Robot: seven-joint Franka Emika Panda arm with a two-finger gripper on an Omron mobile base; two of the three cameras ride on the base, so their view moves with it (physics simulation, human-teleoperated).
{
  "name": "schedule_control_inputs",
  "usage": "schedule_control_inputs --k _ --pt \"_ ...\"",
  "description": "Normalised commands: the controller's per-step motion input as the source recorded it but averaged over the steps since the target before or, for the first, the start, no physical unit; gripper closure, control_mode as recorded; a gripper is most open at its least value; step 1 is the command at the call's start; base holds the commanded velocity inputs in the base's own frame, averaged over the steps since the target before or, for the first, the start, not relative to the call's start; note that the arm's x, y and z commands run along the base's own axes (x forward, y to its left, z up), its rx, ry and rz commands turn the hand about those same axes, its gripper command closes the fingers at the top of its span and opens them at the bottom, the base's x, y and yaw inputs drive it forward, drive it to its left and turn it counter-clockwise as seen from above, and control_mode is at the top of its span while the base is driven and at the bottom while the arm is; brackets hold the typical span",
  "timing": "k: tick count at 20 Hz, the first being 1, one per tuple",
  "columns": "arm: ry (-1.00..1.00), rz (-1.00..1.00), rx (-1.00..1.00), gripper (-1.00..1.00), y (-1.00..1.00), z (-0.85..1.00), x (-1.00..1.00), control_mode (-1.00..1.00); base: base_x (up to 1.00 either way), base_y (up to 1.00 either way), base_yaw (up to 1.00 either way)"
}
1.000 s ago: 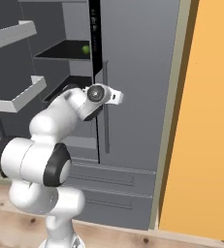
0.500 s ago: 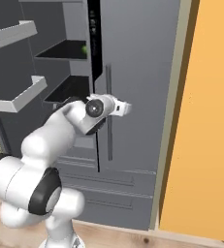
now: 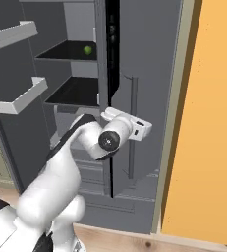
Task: Open the fridge, remove the peach, avocado, and fish, and place them on any counter.
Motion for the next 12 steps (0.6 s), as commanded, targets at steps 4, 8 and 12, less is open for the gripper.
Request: schedule_control_inputs --k 4,8,12 --pt "-0.06 -0.01 0.04 -1.0 -0.59 0.2 -1.0 -1.0 0.0 0.0 0.0" --pt "-0.08 0.05 -0.01 -1.0 0.38 0.0 -1.0 -1.0 0.0 0.0 0.0" --pt "-0.12 0.11 -0.08 -1.0 0.88 0.0 -1.0 -1.0 0.0 0.0 0.0"
